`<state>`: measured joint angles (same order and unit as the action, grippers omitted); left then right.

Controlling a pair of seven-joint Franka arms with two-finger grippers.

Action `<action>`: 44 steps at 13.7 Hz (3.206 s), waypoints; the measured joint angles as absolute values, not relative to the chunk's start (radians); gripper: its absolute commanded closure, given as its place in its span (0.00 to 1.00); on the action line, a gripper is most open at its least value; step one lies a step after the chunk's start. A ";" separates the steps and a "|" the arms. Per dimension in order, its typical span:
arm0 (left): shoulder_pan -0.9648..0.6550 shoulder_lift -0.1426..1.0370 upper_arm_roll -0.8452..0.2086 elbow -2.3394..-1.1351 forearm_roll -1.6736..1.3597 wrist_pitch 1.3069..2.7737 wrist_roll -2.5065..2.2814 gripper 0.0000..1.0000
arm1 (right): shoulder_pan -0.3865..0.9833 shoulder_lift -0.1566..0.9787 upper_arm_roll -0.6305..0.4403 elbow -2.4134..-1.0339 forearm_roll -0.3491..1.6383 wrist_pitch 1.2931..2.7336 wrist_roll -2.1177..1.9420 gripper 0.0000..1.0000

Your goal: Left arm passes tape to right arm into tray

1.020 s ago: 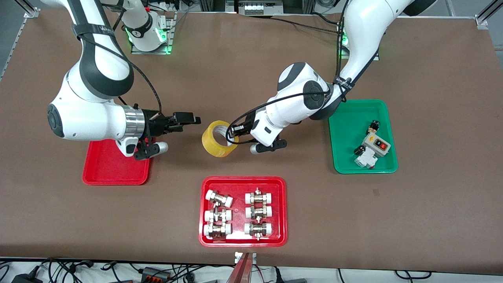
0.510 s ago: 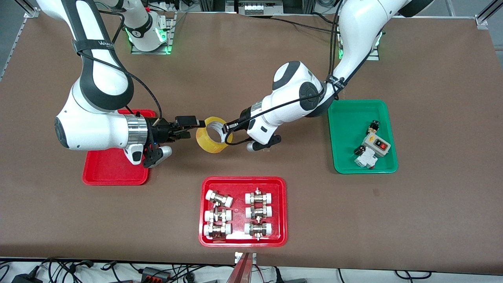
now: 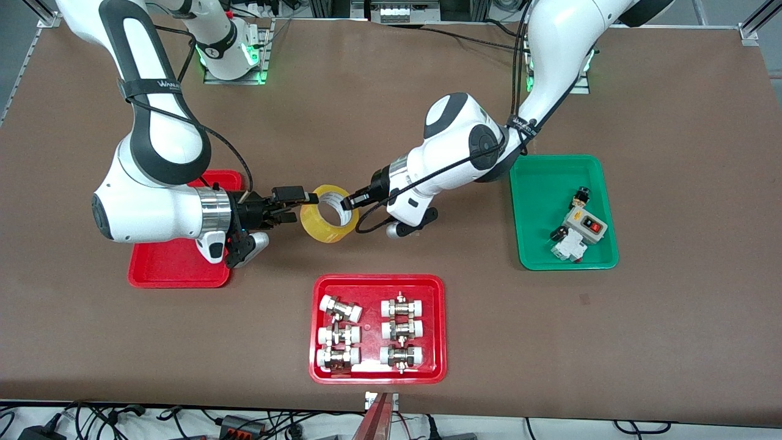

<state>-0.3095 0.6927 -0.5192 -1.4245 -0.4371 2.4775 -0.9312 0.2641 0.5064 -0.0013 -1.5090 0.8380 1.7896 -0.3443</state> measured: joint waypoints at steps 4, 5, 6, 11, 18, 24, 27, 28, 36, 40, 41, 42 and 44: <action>-0.326 0.702 -0.518 -1.417 -0.437 2.478 -0.935 0.99 | 0.264 0.506 -0.001 -1.509 0.839 1.800 -0.344 0.00; -0.328 0.704 -0.518 -1.416 -0.437 2.478 -0.937 0.99 | 0.264 0.506 -0.001 -1.509 0.839 1.801 -0.344 0.00; -0.328 0.704 -0.517 -1.415 -0.437 2.478 -0.937 0.99 | 0.264 0.507 -0.001 -1.509 0.846 1.803 -0.344 0.00; -0.338 0.733 -0.508 -1.360 -0.437 2.479 -0.956 0.99 | 0.263 0.507 -0.002 -1.508 0.886 1.806 -0.360 0.32; -0.350 0.750 -0.500 -1.336 -0.437 2.479 -0.960 0.99 | 0.262 0.507 -0.003 -1.508 0.890 1.806 -0.369 0.63; -0.346 0.752 -0.497 -1.330 -0.437 2.479 -0.960 0.00 | 0.262 0.511 -0.004 -1.508 0.891 1.809 -0.383 0.64; -0.325 0.751 -0.493 -1.315 -0.431 2.477 -0.948 0.00 | 0.262 0.516 -0.006 -1.508 0.891 1.810 -0.394 0.66; -0.313 0.750 -0.493 -1.308 -0.421 2.464 -0.918 0.00 | 0.262 0.517 -0.006 -1.508 0.890 1.810 -0.395 0.66; -0.081 0.571 -0.495 -1.282 -0.320 1.959 -0.620 0.00 | 0.177 0.558 -0.020 -1.509 0.880 1.816 -0.397 0.66; 0.064 0.480 -0.494 -1.282 -0.293 1.672 -0.618 0.00 | 0.025 0.604 -0.027 -1.534 0.839 1.796 -0.411 0.65; 0.109 0.461 -0.493 -1.282 -0.286 1.606 -0.611 0.00 | -0.019 0.608 -0.028 -1.543 0.836 1.763 -0.417 0.65; 0.142 0.441 -0.492 -1.282 -0.256 1.548 -0.603 0.00 | -0.065 0.610 -0.028 -1.549 0.833 1.720 -0.423 0.65; 0.161 0.408 -0.495 -1.282 -0.137 1.450 -0.600 0.00 | -0.156 0.610 -0.029 -1.552 0.805 1.645 -0.450 0.65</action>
<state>0.1612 0.4078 -0.4948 -1.2816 -0.1373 1.4495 -0.5998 -0.1562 0.6099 -0.0291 -1.5520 0.8050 1.6447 -0.4500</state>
